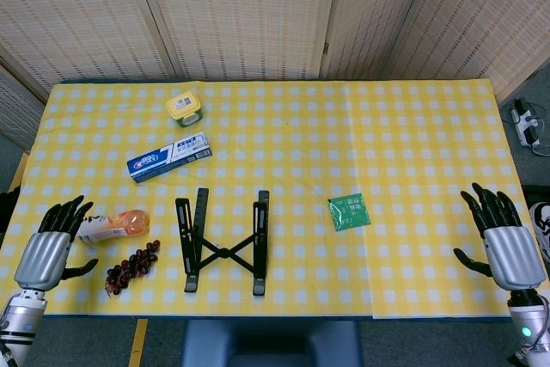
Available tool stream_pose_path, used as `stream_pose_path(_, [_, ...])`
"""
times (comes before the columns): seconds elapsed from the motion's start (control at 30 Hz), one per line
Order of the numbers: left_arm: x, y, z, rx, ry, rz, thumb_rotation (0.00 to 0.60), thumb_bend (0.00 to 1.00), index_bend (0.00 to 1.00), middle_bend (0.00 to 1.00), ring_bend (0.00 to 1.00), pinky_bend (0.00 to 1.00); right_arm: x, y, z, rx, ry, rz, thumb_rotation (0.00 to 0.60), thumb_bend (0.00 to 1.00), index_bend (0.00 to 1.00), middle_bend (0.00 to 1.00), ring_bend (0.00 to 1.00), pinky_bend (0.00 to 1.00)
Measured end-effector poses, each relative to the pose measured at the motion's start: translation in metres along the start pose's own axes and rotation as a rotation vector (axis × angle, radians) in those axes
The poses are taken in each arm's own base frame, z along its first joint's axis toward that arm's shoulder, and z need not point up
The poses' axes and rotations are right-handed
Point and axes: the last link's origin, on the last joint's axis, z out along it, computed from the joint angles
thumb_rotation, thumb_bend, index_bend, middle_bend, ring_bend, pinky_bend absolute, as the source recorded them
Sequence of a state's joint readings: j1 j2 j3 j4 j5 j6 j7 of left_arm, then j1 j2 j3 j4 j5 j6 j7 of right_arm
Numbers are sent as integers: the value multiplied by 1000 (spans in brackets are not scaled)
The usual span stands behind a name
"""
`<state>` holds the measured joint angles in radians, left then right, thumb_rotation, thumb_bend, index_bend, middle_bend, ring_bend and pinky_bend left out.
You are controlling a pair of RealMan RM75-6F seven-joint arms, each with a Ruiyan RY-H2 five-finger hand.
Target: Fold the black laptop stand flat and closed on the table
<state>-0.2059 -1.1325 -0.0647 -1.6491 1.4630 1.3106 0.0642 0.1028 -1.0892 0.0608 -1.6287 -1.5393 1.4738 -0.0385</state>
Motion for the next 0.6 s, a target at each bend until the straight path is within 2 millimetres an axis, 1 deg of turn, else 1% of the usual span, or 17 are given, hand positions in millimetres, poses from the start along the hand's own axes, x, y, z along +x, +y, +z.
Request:
stream_pose_path(0.1, [1,6,12,-33,-35,-35,600,213,0,0,0,0,4,0,2,5,13,2,600,231,0,0,0,0])
stream_pose_path(0.27, [0,14,33,-74,-117,-113,600,213,0,0,0,0,5,-2,5,13,11,-3,600,232,0,0,0,0])
stream_pose_path(0.6, [-4,34,80,-122,-326,-395,600,212,0,0,0,0,4,-5,8,23,5,-6,600,231,0,0,0,0])
